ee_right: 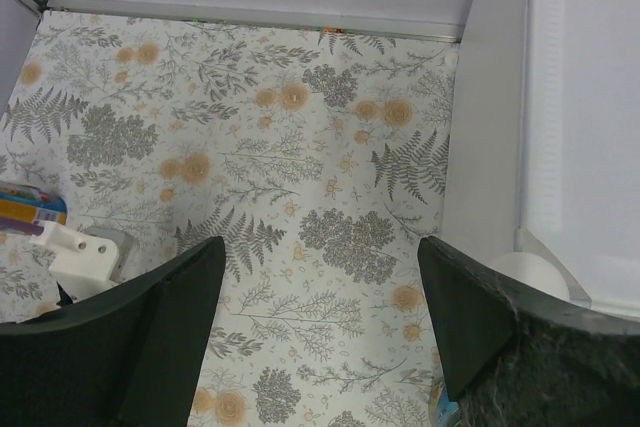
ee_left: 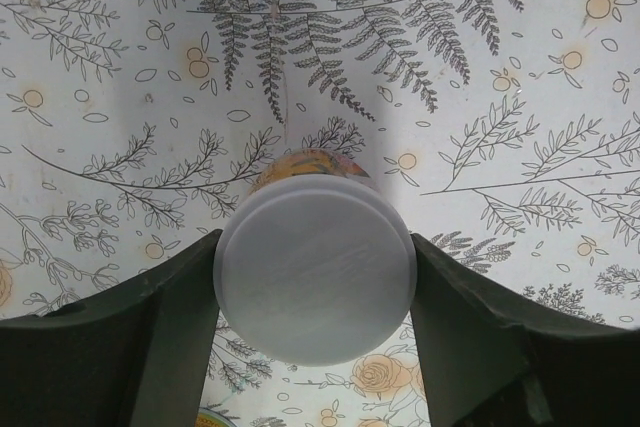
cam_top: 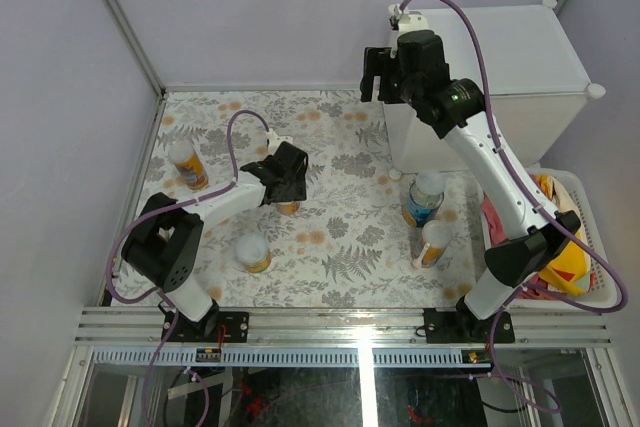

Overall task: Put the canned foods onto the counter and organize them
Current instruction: Pick up the canned food from the center of the board.

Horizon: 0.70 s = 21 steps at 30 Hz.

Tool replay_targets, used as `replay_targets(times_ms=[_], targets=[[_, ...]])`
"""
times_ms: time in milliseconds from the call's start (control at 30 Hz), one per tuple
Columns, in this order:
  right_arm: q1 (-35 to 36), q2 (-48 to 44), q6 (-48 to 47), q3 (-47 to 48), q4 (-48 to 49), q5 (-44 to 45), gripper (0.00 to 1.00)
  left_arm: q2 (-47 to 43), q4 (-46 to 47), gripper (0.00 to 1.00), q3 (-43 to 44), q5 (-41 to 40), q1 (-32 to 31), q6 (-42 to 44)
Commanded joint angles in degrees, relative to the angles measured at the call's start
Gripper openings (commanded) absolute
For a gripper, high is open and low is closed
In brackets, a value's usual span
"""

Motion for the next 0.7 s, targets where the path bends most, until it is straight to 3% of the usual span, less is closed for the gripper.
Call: replay_targets(times_ms=[0,200,333,667], targets=[[0.7,-0.4,-0.2,2.8,1.9,-0.5,0.84,0.0,4.0,0.59,-0.9,-0.1,0.4,2.8],[1.0,-0.4,-0.2,3.3,1.7,-0.5,0.84,-0.3,4.2,0.33,-1.5,3.9,0.3,4.6],[1.2,1.0,-0.3,3.7,1.7,-0.5,0.84,-3.2,5.8,0.24,-2.6,8.3,-0.6,6.4],[1.6,0.6,-1.0,4.3,2.4,0.0,0.83,-6.4,6.5,0.17,-0.3,12.7,-15.2,16.7]])
